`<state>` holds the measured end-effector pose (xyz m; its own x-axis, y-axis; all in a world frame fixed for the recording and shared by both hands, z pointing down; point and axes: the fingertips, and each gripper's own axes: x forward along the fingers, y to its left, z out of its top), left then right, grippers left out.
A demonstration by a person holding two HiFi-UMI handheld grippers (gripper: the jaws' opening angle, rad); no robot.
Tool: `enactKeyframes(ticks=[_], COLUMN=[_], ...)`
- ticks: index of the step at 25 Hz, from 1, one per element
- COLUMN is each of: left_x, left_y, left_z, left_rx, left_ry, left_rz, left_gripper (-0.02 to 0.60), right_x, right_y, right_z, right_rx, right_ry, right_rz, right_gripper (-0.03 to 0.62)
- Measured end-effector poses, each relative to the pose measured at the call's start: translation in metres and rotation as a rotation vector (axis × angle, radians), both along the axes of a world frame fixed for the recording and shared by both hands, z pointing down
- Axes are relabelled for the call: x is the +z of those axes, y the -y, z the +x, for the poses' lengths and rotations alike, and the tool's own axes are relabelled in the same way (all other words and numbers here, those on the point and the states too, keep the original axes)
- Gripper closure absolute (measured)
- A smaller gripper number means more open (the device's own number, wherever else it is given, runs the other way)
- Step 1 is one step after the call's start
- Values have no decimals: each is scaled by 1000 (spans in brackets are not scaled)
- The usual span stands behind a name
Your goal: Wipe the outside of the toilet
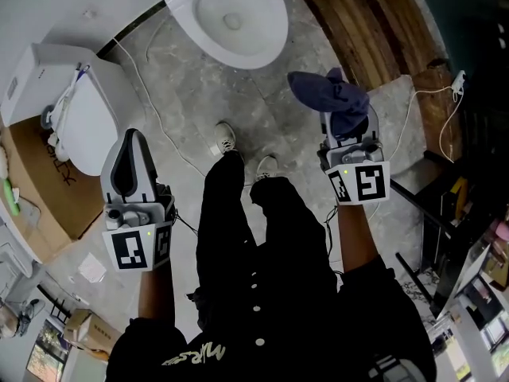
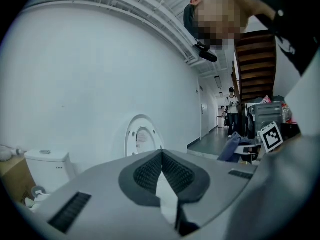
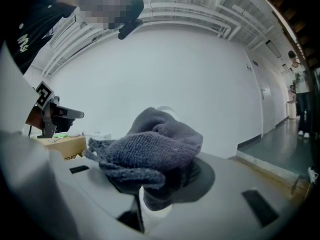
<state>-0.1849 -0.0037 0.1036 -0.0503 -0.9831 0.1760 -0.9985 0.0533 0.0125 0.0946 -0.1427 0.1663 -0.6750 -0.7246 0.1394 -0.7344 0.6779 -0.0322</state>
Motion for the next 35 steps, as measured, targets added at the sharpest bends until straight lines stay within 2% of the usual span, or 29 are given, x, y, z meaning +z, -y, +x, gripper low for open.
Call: enactKeyframes(ticks=[18,35], left_x=[120,213], left_y=[23,43], left_z=[-24,-25], left_rx=[17,44], left_ry=[-4,14], left_rz=[-36,-16], left_gripper=[571,571], right_x=[123,221], right_y=[12,21], right_z=[-10,-3], right_rx=[24,34], right_ry=[-34,-40], right_rz=[-38,-41], right_gripper=[476,476])
